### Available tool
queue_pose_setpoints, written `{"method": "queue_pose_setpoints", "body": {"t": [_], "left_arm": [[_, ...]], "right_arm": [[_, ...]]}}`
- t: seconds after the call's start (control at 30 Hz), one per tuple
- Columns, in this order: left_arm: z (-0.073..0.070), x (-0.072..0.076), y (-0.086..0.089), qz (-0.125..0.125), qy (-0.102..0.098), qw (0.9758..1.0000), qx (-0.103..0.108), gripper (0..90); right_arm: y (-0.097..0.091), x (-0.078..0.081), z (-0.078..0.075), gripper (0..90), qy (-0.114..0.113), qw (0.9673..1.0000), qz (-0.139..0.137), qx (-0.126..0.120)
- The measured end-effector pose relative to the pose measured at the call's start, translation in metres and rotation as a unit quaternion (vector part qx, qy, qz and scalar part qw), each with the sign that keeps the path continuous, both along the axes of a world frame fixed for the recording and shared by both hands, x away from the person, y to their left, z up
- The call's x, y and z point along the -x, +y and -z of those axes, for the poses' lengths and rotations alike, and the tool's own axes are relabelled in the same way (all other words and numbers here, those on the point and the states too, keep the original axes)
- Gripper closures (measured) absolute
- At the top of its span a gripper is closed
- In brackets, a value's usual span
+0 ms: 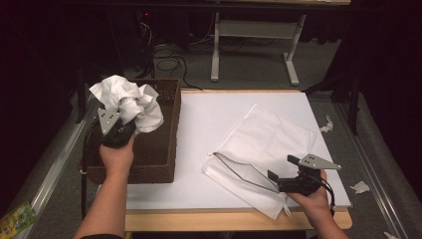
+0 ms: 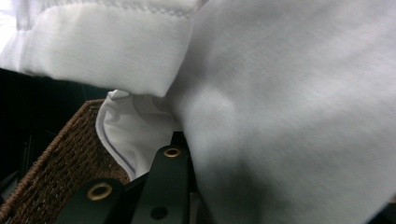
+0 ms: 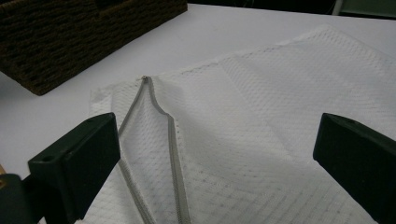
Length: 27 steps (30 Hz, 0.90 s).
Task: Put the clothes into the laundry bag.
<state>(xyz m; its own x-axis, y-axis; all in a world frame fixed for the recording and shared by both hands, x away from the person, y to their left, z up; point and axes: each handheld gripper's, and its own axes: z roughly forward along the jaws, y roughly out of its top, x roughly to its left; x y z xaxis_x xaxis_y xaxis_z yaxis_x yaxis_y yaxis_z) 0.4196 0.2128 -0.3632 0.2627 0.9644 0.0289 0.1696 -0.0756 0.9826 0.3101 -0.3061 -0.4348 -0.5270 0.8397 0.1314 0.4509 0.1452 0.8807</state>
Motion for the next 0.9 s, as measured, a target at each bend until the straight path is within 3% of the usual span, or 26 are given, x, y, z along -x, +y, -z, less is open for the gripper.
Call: {"method": "queue_pose_setpoints", "body": {"t": [0.13,0.23,0.37,0.5,0.63,0.9], "left_arm": [[-0.004,0.001,-0.002,0.004,0.007,1.0000,-0.005,76.3],[-0.007,0.004,-0.006,0.011,0.009,0.9999,0.005,76.3],[-0.016,0.008,-0.014,0.014,-0.005,0.9998,0.014,76.4],[-0.026,0.013,-0.029,0.026,-0.026,0.9992,0.018,76.4],[-0.032,0.016,-0.049,0.058,-0.025,0.9978,0.021,76.4],[-0.043,0.025,-0.090,0.099,-0.044,0.9940,0.015,76.4]], "right_arm": [[0.000,0.001,-0.001,1.0,-0.004,1.0000,0.000,0.004],[-0.001,0.001,-0.001,1.0,-0.003,1.0000,0.003,0.003],[-0.001,0.001,-0.001,1.3,0.000,1.0000,0.003,0.003],[-0.001,0.001,-0.001,1.5,-0.001,1.0000,0.002,0.001],[-0.001,0.001,0.000,2.9,0.002,1.0000,-0.001,0.002],[0.000,0.002,-0.001,4.5,0.000,1.0000,-0.001,0.000]]}}
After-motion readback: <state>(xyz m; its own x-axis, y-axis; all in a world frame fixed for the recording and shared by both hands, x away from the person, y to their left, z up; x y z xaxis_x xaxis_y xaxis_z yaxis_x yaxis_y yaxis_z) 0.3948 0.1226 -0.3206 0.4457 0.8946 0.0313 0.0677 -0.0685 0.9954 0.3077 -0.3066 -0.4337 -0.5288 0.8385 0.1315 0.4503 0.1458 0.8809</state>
